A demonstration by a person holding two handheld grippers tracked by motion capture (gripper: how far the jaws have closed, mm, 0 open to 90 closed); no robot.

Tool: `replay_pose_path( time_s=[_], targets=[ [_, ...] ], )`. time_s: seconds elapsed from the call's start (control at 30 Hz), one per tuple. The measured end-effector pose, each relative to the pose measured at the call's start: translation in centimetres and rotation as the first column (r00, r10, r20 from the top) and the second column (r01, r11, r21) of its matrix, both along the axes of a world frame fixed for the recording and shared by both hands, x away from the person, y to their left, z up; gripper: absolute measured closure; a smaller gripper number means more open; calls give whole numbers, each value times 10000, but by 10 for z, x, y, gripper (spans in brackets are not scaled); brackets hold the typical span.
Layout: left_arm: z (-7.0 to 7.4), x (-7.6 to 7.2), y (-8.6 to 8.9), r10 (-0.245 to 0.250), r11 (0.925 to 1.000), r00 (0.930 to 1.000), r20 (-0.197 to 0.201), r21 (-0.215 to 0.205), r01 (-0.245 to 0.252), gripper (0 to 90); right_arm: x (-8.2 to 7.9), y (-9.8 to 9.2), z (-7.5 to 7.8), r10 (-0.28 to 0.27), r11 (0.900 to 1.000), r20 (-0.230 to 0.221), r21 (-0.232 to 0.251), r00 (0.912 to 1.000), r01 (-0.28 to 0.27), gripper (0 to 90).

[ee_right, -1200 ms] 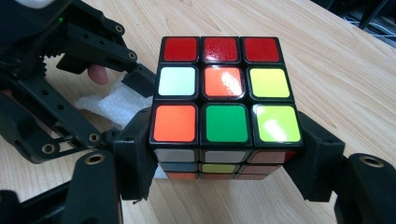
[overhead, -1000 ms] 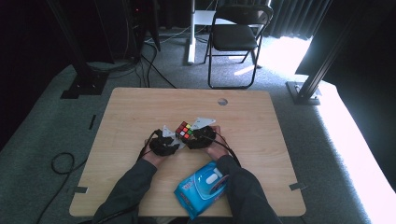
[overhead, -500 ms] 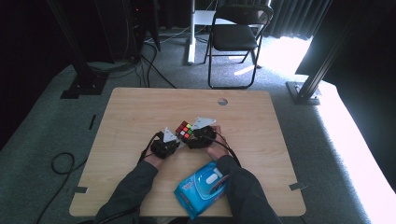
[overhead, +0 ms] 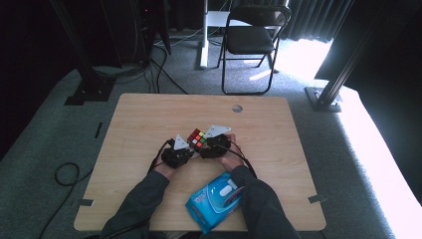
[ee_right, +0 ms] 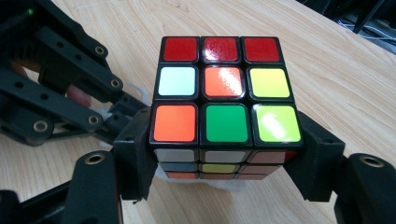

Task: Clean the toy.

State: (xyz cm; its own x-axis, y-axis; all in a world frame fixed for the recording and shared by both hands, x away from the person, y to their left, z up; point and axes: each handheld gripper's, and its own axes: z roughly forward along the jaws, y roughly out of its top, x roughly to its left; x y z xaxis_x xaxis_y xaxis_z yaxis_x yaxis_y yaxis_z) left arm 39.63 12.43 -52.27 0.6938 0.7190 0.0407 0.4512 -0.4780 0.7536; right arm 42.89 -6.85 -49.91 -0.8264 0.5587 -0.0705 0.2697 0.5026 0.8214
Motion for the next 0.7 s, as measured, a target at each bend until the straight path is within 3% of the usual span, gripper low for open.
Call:
replay_pose_path(
  time_s=[0.33,0.7],
  targets=[
    [3,4,9,619,9980,9981,40,-109,-618,845,0,-1,0,-3,10000,-3,74,10000,3,342],
    [-2,-2,-5,-129,9996,9999,-25,-264,128,844,1,-1,0,-40,10000,26,80,10000,39,342]
  ],
)
